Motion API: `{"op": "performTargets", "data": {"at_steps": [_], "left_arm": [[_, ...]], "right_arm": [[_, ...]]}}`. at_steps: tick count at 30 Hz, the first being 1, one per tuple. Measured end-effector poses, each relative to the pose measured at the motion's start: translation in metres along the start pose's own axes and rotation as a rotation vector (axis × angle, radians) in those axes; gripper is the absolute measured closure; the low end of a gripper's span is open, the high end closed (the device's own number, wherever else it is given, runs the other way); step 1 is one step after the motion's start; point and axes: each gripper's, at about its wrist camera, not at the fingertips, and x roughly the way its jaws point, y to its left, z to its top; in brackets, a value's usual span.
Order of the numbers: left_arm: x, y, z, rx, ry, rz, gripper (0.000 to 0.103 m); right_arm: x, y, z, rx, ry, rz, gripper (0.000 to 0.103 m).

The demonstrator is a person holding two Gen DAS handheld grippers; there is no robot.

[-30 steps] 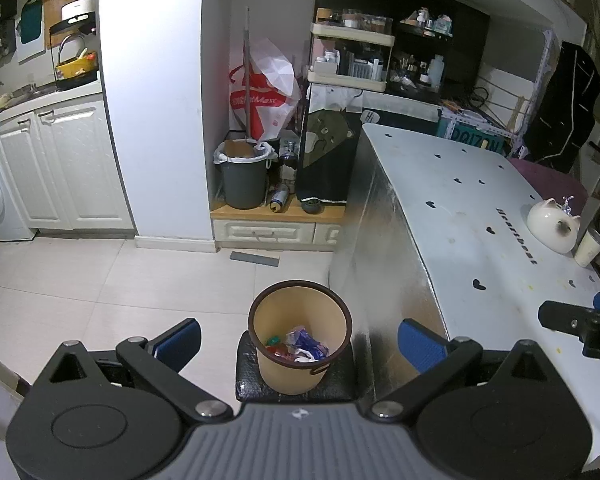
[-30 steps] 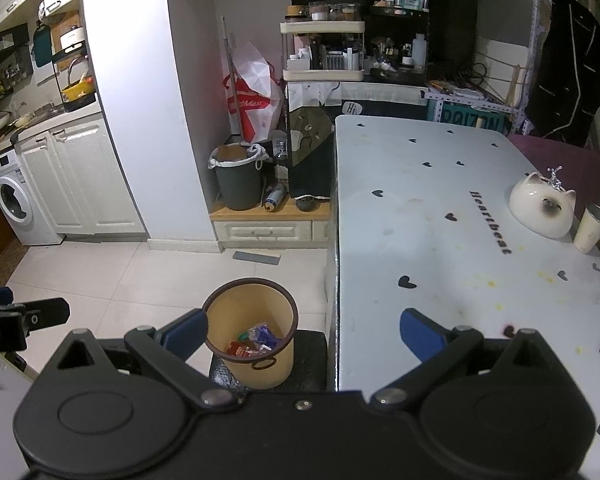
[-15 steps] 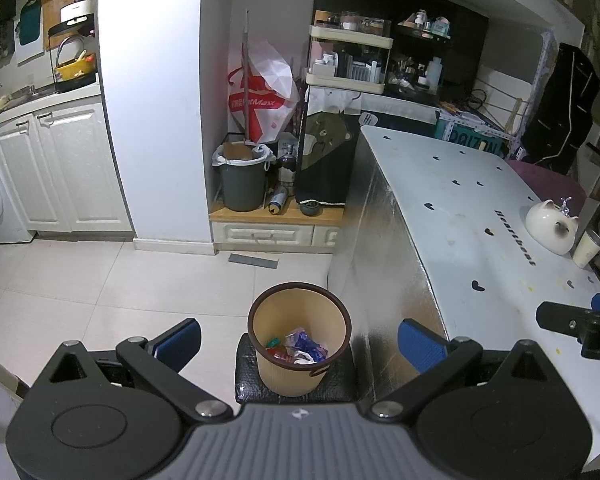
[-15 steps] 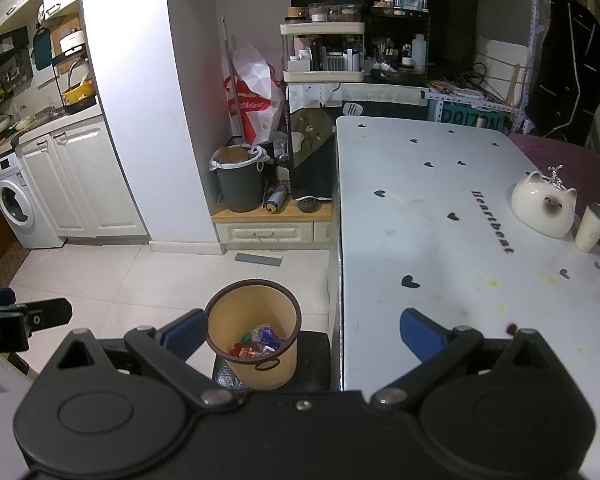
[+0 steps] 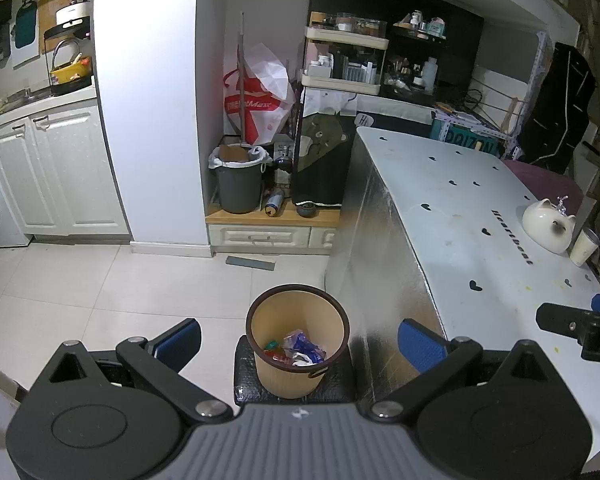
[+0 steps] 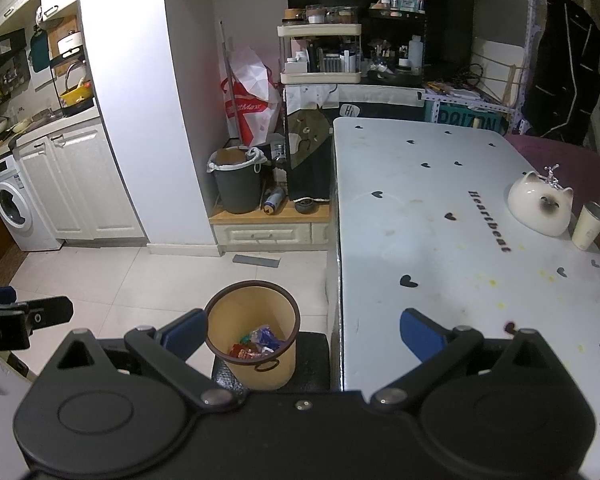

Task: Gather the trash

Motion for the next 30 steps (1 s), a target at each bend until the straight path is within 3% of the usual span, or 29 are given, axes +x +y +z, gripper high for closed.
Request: {"op": "performTargets", "data": {"at_steps": [30], "left_arm": [[0.0031,-0.0025,0.0018,0.004,0.001,-0.006,0.0]], "right_arm": [[-0.0006,0.0046,-0.0003,0.002,0.0,-0.002,0.0]]}}
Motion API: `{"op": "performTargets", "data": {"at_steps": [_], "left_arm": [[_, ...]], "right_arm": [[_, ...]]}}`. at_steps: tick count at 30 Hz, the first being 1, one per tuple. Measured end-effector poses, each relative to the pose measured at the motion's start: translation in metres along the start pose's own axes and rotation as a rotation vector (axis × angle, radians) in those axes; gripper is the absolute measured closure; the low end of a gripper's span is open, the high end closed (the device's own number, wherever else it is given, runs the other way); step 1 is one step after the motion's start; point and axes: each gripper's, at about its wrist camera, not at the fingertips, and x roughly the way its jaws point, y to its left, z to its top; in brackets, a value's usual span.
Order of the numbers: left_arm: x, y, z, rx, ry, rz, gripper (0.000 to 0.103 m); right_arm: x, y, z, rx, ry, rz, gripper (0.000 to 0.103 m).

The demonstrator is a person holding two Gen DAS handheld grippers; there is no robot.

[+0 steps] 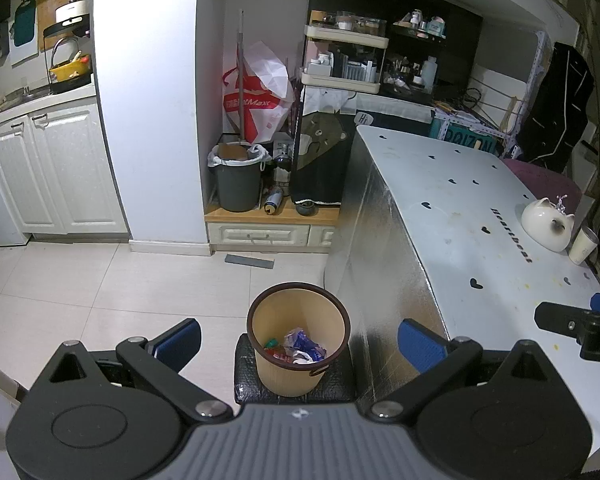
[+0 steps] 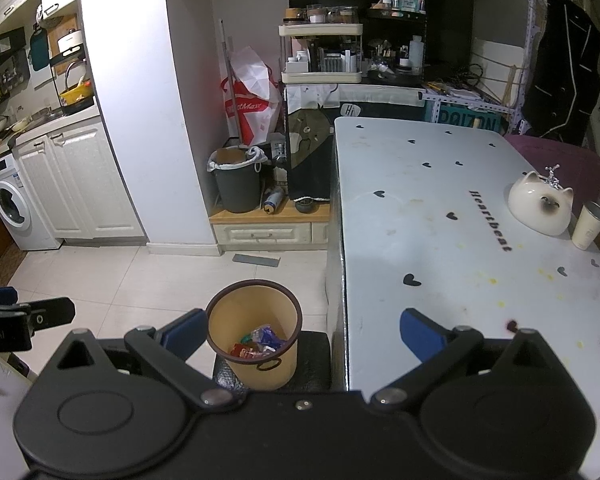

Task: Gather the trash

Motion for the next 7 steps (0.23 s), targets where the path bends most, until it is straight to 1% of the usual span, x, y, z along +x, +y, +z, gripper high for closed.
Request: {"op": "performTargets", "data": {"at_steps": [7], "left_arm": [[-0.0003,0.0005,-0.0009,-0.001,0.001,0.001,0.0]], "right_arm": [[0.0,0.0001,-0.0003,0.001,0.0,0.0,0.0]]}}
